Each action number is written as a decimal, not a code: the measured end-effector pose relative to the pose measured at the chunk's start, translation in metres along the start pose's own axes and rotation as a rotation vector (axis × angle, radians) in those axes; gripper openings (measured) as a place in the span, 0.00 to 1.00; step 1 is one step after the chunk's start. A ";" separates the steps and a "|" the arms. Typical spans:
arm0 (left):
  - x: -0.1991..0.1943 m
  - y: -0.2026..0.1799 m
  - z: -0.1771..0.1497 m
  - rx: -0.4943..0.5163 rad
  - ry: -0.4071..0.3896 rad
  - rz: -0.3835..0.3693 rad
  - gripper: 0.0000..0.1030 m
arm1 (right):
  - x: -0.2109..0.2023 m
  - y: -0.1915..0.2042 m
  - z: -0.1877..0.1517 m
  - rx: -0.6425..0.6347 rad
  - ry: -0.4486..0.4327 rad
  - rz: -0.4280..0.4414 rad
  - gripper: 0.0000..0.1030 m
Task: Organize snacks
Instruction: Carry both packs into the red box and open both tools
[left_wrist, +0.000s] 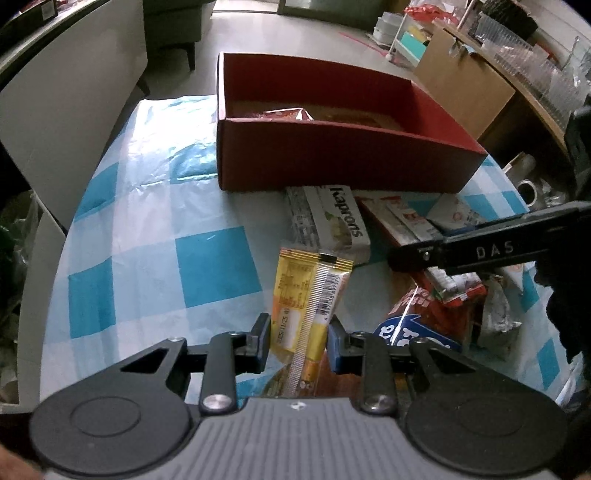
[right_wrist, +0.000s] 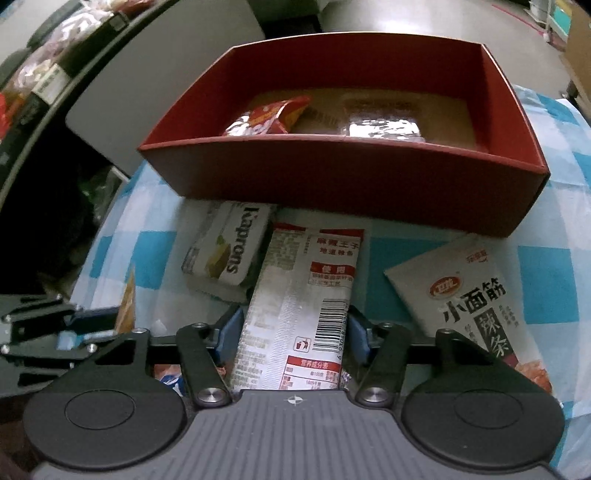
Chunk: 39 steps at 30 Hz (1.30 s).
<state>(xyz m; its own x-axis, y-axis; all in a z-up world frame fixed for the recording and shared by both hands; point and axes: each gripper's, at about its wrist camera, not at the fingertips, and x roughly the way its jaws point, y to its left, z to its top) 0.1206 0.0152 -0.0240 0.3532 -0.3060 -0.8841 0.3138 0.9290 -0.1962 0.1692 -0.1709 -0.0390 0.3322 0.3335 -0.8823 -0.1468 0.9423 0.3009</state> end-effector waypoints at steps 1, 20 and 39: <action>0.001 -0.001 0.001 -0.003 0.001 0.005 0.25 | 0.000 0.000 0.001 0.000 -0.002 -0.001 0.63; -0.009 -0.016 0.021 0.006 -0.069 -0.001 0.24 | -0.040 -0.005 0.001 -0.011 -0.102 0.043 0.50; 0.022 -0.016 0.007 0.102 -0.012 0.156 0.33 | 0.007 0.024 -0.006 -0.160 -0.024 -0.086 0.65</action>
<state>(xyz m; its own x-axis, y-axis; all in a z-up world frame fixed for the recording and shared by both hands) 0.1298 -0.0077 -0.0368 0.4147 -0.1624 -0.8953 0.3422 0.9396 -0.0120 0.1627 -0.1463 -0.0402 0.3720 0.2546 -0.8926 -0.2631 0.9511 0.1617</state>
